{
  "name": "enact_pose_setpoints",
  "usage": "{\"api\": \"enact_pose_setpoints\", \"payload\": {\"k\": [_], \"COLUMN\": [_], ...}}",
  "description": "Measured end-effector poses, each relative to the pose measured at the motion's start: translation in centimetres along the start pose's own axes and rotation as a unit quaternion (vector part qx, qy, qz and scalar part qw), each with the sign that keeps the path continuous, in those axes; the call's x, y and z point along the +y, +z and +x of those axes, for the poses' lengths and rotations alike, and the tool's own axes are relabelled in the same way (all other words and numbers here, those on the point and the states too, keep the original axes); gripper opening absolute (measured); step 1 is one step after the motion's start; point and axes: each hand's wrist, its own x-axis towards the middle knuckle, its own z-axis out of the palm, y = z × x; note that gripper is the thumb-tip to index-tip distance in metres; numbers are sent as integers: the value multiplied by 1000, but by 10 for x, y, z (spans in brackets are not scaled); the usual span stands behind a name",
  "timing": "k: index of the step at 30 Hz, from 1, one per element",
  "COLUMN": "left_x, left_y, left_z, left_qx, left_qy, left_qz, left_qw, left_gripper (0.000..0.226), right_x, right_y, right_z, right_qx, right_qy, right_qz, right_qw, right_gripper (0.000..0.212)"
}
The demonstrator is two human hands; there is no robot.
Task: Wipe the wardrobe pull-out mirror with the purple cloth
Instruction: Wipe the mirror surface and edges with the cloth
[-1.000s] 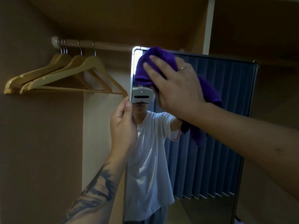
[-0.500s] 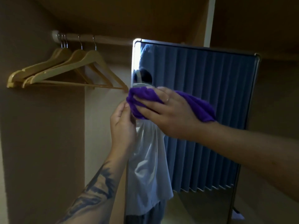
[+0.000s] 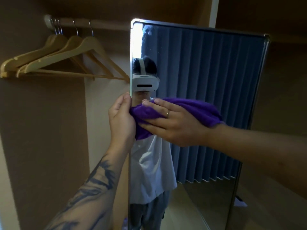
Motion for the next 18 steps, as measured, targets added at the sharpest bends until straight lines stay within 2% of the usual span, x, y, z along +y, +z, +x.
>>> {"api": "enact_pose_setpoints", "payload": {"k": [2,3,6,8,9,11,14,16,18], "left_x": [-3,-5,-6,-7,-7,-8,-10,-10,-10], "left_y": [-2,-3,-5,-5,-6,-4,-2,-2,-3], "left_z": [2,3,4,4,3,3,2,2,2], "left_qx": [-4,-7,-2,5,2,2,-4,-2,5], "left_qy": [-10,-17,-32,-33,-29,-19,-5,-13,-13], "left_qz": [-21,-35,-22,-11,-11,-17,-7,-5,3], "left_qw": [1000,999,999,999,1000,1000,1000,1000,1000], "left_gripper": [45,45,39,37,38,39,42,43,42], "right_x": [17,31,63,54,40,14,10,30,52], "right_y": [-2,-3,-7,-4,-2,2,-2,-4,-6], "right_z": [0,2,6,4,1,-10,-28,-27,-25], "right_qx": [-11,-2,4,20,38,57,-3,2,15], "right_qy": [-38,-18,138,191,185,114,-10,-8,71], "right_qz": [-5,-8,-44,-56,-51,-22,4,-1,-15], "right_qw": [999,1000,989,980,981,992,1000,1000,997], "right_gripper": [43,43,49,49,45,38,45,44,45]}}
